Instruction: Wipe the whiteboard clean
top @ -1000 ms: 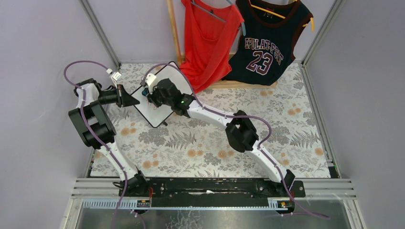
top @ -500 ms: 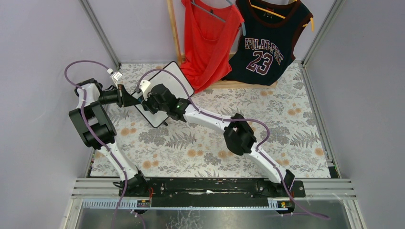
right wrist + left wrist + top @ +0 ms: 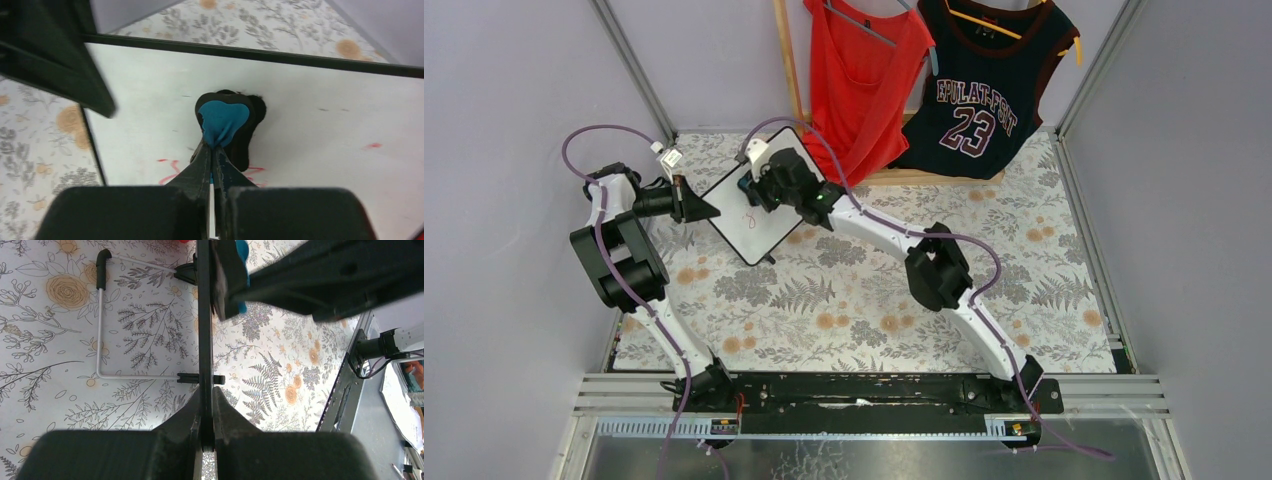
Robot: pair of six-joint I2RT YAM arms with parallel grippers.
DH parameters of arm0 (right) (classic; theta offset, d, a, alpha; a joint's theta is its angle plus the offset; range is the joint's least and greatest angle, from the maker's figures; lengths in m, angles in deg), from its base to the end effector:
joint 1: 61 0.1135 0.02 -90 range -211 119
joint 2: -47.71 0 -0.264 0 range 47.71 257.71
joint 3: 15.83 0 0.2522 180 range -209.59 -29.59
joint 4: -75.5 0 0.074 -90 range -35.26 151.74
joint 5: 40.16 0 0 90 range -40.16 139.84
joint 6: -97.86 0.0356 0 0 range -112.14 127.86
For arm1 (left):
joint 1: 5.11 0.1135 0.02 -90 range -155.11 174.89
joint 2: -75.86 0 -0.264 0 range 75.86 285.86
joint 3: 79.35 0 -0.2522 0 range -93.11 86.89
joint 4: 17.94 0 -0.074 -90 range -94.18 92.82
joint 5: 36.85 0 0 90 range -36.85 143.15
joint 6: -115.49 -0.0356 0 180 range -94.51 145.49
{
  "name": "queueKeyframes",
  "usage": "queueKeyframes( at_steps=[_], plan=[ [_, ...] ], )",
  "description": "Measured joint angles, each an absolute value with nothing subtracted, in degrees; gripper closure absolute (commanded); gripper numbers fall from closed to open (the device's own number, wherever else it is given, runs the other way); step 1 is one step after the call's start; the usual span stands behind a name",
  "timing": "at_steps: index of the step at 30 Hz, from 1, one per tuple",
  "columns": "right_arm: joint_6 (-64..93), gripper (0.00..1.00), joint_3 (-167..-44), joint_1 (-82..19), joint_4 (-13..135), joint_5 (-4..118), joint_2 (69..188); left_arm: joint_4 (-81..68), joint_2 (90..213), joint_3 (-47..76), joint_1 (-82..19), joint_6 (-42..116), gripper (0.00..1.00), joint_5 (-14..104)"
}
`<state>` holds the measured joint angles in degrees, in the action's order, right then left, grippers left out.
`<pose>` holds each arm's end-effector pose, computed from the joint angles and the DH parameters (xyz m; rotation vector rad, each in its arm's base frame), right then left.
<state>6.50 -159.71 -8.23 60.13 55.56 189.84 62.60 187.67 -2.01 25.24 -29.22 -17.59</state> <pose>0.3522 0.4694 0.2575 -0.9146 1.6287 0.7209 0.3342 0.1567 0.2328 0.4405 2.0222 -1.0789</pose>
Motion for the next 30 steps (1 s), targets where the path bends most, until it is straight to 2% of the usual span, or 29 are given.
queueKeyframes(
  at_steps=[13,21,30],
  plan=[
    [5.84,1.0,-153.44,-12.82,62.62,53.68,186.71,62.75,187.67,-2.01,25.13,-29.18,1.0,-17.59],
    [4.79,1.0,-150.07,-9.96,64.24,50.88,185.75,62.91,187.67,-2.01,25.15,-29.18,1.0,-17.59],
    [4.86,1.0,-148.79,-2.26,63.91,51.1,185.73,63.12,187.65,-2.01,25.26,-29.22,1.0,-17.55]
  ],
)
